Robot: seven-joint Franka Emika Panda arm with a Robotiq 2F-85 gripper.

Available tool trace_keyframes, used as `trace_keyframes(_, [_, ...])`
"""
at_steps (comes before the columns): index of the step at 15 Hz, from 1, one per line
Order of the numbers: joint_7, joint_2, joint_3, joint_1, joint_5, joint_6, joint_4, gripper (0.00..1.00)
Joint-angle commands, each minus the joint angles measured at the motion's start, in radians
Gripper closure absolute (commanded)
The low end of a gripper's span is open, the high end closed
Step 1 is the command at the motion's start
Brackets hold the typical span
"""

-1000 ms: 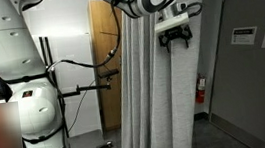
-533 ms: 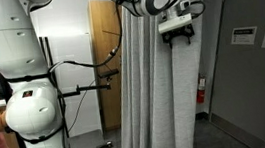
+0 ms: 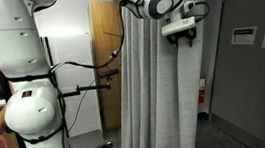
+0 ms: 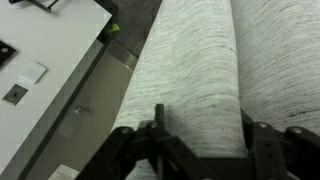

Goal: Draw the curtain closed

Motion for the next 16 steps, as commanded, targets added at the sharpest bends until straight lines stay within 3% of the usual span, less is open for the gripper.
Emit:
trace_keyframes(1, [0.039, 0.008, 0.005, -0.022, -0.007, 0.037, 0.001, 0.62])
trace_keyframes(6, [0.094, -0.017, -0.012, -0.062, -0.103, -0.01, -0.002, 1.0])
trace_keyframes(10, [0.208, -0.05, -0.031, -0.104, -0.245, -0.043, -0.011, 1.0])
trace_keyframes(13, [0.356, -0.091, -0.045, -0.15, -0.437, -0.096, -0.021, 1.0])
trace_keyframes(16, [0.42, -0.133, -0.062, -0.193, -0.597, -0.159, -0.028, 1.0])
